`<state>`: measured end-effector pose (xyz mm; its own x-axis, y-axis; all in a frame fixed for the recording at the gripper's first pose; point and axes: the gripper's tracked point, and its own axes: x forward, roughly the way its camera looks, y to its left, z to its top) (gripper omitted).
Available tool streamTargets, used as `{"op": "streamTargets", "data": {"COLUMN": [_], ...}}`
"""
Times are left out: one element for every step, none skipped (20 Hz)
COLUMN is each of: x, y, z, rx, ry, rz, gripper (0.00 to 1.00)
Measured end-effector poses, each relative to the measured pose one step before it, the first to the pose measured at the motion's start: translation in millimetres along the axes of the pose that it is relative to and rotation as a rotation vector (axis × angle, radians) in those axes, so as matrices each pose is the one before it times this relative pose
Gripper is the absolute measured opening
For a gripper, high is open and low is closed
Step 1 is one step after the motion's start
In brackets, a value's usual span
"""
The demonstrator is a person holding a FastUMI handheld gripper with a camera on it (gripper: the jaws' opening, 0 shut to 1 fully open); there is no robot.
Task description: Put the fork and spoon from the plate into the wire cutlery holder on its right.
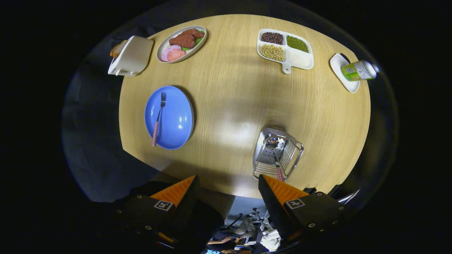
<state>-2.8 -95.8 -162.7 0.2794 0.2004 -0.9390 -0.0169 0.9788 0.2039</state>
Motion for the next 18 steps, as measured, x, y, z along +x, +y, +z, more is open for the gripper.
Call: {"op": "streamTargets", "data": {"x": [-0.06, 0.63, 2.14, 3.36, 5.34, 5.36, 3.13, 5.42, 7.05, 7.03, 6.5, 7.02, 8.49, 7.91, 8.75, 7.08, 7.46, 6.48], "y": [9.2, 11.36, 12.4, 11.13, 8.57, 8.49, 12.29, 15.05, 13.85, 12.98, 10.63, 10.34, 10.01, 8.17, 7.48, 6.72, 7.52, 5.91], "z": [4.45, 5.06, 3.95, 4.8, 3.54, 0.79, -2.01, 0.64, -0.29, -0.94, -0.58, -0.39, -0.62, 1.09, -0.13, 1.17, -0.85, -0.5], "rx": [-0.00196, -0.00083, 0.00072, -0.00216, -0.01104, -0.0076, -0.00161, 0.00305, 0.00633, 0.00423, 0.00454, 0.00518, 0.00373, 0.00729, 0.00693, 0.01551, 0.01314, 0.01493], "ry": [-0.0308, -0.02514, -0.01984, -0.01969, -0.02253, -0.01176, -0.00863, -0.00445, -0.00212, 0.002, 0.00348, 0.00049, 0.00346, -0.00214, 0.00245, -0.00365, 0.00358, 0.00386], "rz": [-0.00784, -0.00365, 0.0035, -0.00413, -0.00722, -0.00834, 0.00479, 0.01262, 0.01045, 0.01035, 0.00767, 0.00642, 0.00214, -0.00217, -0.00736, -0.00341, 0.00209, -0.00052], "gripper": [0.99, 0.99, 0.99, 0.99, 0.99, 0.99, 0.99, 0.99, 0.99, 0.99, 0.99, 0.99, 0.99, 0.99, 0.99, 0.99, 0.99, 0.99]}}
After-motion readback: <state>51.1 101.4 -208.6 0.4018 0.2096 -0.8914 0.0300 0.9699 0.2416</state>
